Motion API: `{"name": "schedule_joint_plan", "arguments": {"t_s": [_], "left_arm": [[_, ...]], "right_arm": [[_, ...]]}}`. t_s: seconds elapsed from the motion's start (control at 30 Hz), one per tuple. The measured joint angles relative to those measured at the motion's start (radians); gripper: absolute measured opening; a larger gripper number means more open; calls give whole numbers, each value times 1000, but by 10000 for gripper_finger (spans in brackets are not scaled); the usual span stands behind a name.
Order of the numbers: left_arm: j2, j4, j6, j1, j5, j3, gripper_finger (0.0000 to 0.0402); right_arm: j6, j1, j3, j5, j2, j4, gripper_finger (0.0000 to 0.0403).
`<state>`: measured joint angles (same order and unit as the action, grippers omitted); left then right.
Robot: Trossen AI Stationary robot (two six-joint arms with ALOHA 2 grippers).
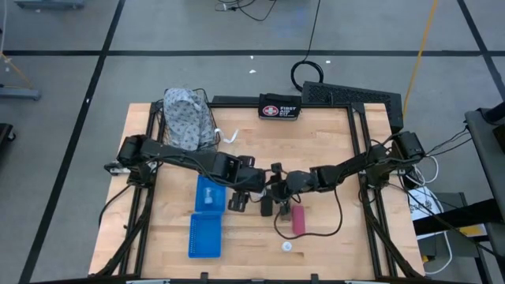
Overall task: Pick & Place Medicine items
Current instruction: Put the top white pill bottle into the top blue basket
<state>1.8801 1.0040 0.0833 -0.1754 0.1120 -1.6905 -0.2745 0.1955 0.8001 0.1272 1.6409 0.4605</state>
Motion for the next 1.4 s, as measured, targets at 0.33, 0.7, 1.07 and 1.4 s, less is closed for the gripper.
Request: {"name": "schedule_joint_plan", "arguments": {"t_s": [0.33,0.7,1.07,1.4], "left_arm": [[-8,-126,33,4,-93,49,255],[-186,-403,-53,60,-156,338,255],[-194,-497,-34,58,-135,423,255],[-207,-538,-4,67,-129,422,255]], "right_arm": [[12,-14,0,1,0,2,137],[-29,-42,-1,-2,7,47,137],[-42,-74,-1,-111,75,257,137],[-41,-77,-1,-129,88,258,137]]}}
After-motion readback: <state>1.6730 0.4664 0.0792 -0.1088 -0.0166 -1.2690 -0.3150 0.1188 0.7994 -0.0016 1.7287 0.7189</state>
